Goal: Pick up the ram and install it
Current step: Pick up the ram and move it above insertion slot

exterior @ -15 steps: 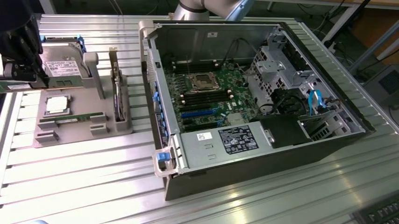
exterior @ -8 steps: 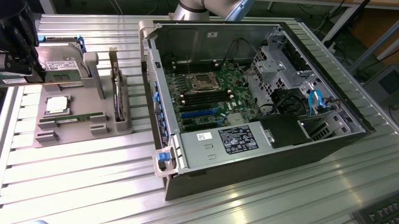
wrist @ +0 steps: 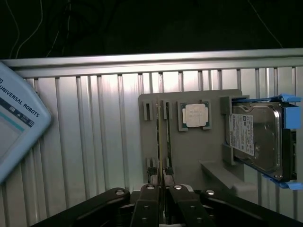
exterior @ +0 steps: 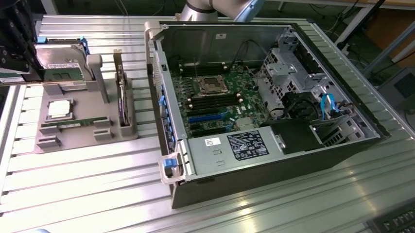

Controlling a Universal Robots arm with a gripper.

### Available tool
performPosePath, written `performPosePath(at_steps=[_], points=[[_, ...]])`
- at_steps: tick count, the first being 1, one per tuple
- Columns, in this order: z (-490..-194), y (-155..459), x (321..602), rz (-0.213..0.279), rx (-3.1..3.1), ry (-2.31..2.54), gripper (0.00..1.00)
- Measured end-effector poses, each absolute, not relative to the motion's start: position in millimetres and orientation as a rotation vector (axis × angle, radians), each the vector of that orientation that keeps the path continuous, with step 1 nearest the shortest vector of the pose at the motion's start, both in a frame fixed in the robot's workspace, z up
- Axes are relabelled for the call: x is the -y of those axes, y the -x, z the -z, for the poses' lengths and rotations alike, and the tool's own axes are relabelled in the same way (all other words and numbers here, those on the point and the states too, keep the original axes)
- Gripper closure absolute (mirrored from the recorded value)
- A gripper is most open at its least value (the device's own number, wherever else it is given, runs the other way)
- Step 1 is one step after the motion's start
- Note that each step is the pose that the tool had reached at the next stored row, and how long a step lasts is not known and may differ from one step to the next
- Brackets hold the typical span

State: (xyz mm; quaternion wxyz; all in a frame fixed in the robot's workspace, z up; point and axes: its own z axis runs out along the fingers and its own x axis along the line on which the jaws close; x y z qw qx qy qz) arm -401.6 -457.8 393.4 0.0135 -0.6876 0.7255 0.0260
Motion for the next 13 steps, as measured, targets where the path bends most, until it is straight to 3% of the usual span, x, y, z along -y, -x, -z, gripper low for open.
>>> performPosePath(at_steps=[13], points=[[-396.7, 357.1, 457.6, -0.081, -2.258, 2.145, 0.86]])
